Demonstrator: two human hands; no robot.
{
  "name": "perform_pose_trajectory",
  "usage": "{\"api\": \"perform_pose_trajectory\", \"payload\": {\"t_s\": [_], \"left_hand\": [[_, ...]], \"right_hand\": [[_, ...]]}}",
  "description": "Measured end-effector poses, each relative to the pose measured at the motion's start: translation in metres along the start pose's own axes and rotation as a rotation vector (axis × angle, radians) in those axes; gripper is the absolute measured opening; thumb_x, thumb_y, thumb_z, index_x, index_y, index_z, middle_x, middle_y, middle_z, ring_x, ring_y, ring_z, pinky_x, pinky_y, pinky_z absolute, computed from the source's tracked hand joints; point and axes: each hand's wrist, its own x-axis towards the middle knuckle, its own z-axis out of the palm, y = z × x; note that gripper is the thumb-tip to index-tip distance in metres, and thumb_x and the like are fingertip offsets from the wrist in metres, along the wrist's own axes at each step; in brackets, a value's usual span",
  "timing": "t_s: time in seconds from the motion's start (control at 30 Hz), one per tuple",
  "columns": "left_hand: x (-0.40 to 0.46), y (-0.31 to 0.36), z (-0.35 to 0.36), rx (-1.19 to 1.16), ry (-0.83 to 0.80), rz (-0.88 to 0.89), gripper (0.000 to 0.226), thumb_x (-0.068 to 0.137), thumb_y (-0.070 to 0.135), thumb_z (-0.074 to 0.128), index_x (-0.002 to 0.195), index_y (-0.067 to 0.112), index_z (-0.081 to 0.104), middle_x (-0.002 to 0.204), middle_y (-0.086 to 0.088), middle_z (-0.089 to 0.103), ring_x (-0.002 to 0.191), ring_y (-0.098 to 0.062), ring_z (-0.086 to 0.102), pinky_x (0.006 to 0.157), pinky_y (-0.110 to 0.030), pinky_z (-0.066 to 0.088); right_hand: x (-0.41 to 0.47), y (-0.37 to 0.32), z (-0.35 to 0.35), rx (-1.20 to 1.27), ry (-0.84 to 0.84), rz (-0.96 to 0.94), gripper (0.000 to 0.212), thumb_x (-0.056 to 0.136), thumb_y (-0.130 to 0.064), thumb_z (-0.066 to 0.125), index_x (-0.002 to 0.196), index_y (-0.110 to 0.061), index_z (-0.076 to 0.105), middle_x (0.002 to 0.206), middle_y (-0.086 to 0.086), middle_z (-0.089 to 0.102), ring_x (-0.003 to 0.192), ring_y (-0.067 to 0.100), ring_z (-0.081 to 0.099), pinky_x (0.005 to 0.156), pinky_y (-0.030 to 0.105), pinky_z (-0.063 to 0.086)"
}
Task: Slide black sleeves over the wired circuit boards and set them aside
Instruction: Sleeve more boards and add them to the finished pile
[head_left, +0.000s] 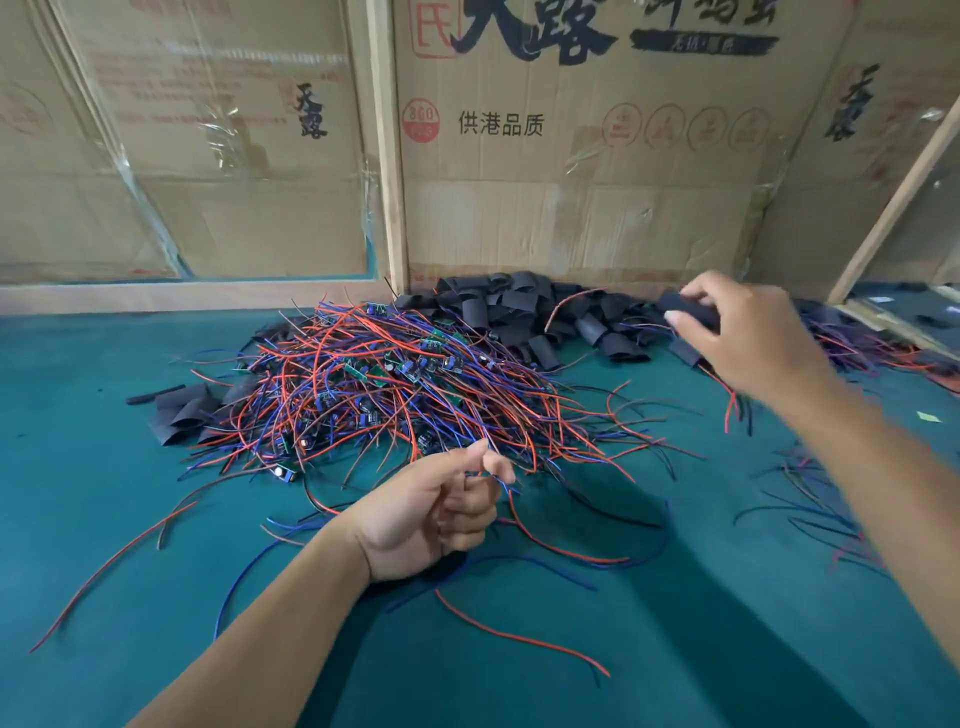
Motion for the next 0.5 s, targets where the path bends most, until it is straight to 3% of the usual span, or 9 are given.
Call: {"api": "perform_pose_trajectory", "payload": {"t_s": [0.07, 0.17, 0.23, 0.3, 0.37, 0.43, 0.5], "left_hand": [[-0.001, 0.0, 0.0, -0.004, 0.003, 0.005, 0.032, 0.094, 0.049, 0.06, 0.098, 0.017, 0.063, 0.06, 0.006, 0.018, 0.05, -0.009, 0.015, 0.046, -0.021, 0.019], [-0.002, 0.001, 0.0, -0.015, 0.003, 0.017, 0.032, 0.092, 0.047, 0.063, 0.097, 0.016, 0.063, 0.061, 0.006, 0.017, 0.049, -0.009, 0.015, 0.045, -0.02, 0.021], [-0.002, 0.002, 0.0, -0.016, 0.005, 0.014, 0.03, 0.092, 0.046, 0.063, 0.097, 0.016, 0.064, 0.061, 0.006, 0.017, 0.049, -0.009, 0.014, 0.045, -0.02, 0.021], [-0.002, 0.002, 0.001, -0.01, 0.015, 0.014, 0.029, 0.095, 0.045, 0.059, 0.096, 0.017, 0.064, 0.062, 0.005, 0.016, 0.05, -0.009, 0.014, 0.045, -0.02, 0.022], [-0.002, 0.002, 0.001, -0.002, 0.017, 0.012, 0.028, 0.096, 0.044, 0.056, 0.096, 0.017, 0.063, 0.061, 0.005, 0.016, 0.05, -0.009, 0.014, 0.046, -0.02, 0.021], [-0.002, 0.002, 0.001, 0.0, 0.008, 0.01, 0.028, 0.096, 0.045, 0.057, 0.095, 0.017, 0.063, 0.06, 0.006, 0.017, 0.05, -0.009, 0.013, 0.046, -0.022, 0.017], [-0.002, 0.003, 0.001, -0.009, -0.005, 0.009, 0.029, 0.093, 0.046, 0.062, 0.094, 0.017, 0.062, 0.06, 0.006, 0.017, 0.05, -0.009, 0.013, 0.047, -0.023, 0.015]], "right_hand": [[0.031, 0.035, -0.004, -0.143, -0.082, 0.16, 0.031, 0.092, -0.027, 0.068, 0.113, -0.006, 0.061, 0.095, 0.028, 0.068, 0.09, 0.044, 0.065, 0.077, 0.047, 0.053], [0.063, 0.06, -0.007, -0.349, -0.317, 0.54, 0.058, 0.094, -0.037, 0.065, 0.137, -0.004, 0.044, 0.133, 0.03, 0.051, 0.121, 0.046, 0.052, 0.099, 0.05, 0.045], [0.071, 0.052, 0.002, -0.325, -0.381, 0.502, 0.049, 0.095, -0.035, 0.062, 0.131, -0.002, 0.053, 0.132, 0.027, 0.055, 0.119, 0.042, 0.055, 0.098, 0.046, 0.048], [0.068, 0.027, 0.022, -0.225, -0.404, 0.333, 0.028, 0.096, -0.029, 0.061, 0.108, -0.005, 0.068, 0.111, 0.023, 0.068, 0.1, 0.037, 0.064, 0.082, 0.037, 0.052], [0.058, -0.001, 0.048, -0.131, -0.454, 0.257, 0.018, 0.094, -0.027, 0.061, 0.093, -0.012, 0.072, 0.097, 0.015, 0.073, 0.088, 0.031, 0.065, 0.069, 0.03, 0.044], [0.048, -0.02, 0.076, -0.036, -0.523, 0.257, 0.016, 0.094, -0.028, 0.062, 0.095, -0.017, 0.073, 0.097, 0.008, 0.072, 0.084, 0.025, 0.061, 0.066, 0.027, 0.038], [0.043, -0.031, 0.1, 0.029, -0.572, 0.275, 0.015, 0.093, -0.03, 0.063, 0.095, -0.021, 0.074, 0.1, 0.006, 0.071, 0.085, 0.023, 0.06, 0.067, 0.028, 0.04]]}}
